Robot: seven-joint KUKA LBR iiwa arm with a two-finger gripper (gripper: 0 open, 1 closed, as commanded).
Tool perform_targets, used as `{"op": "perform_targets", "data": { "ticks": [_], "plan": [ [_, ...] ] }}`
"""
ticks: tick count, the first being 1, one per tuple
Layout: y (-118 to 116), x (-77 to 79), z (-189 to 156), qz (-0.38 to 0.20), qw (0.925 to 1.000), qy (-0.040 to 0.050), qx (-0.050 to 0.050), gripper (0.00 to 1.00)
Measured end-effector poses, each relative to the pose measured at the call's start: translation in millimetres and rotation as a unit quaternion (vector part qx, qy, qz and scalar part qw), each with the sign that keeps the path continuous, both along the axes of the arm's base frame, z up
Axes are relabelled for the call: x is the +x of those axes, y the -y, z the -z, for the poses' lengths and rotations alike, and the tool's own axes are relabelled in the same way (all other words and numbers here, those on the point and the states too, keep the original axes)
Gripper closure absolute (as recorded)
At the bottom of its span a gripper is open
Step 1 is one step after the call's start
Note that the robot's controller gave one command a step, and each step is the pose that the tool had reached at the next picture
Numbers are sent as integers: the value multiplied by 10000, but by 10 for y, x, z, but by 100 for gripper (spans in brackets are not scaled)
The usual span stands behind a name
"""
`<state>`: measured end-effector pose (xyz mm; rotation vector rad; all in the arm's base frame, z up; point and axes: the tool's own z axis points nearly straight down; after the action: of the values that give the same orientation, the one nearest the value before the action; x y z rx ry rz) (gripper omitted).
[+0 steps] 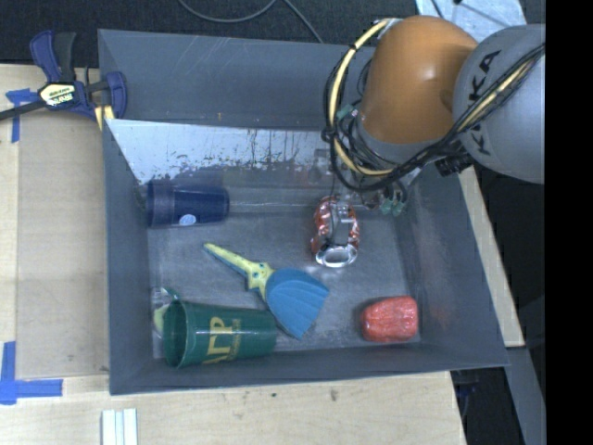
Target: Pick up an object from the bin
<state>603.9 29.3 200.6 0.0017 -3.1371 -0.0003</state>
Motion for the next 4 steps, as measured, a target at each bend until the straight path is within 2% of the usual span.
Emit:
{"op": "perform_targets", "data": {
  "ticks": [1,2,3,4],
  "plan": [
    [2,12,-53,4,10000,42,1,0],
    [130,85,307,-1049,9944,82,3,0],
    [447,136,540,-3064,9519,49,4,0],
    [535,228,774,-3563,9343,83,-7,0]
  ]
}}
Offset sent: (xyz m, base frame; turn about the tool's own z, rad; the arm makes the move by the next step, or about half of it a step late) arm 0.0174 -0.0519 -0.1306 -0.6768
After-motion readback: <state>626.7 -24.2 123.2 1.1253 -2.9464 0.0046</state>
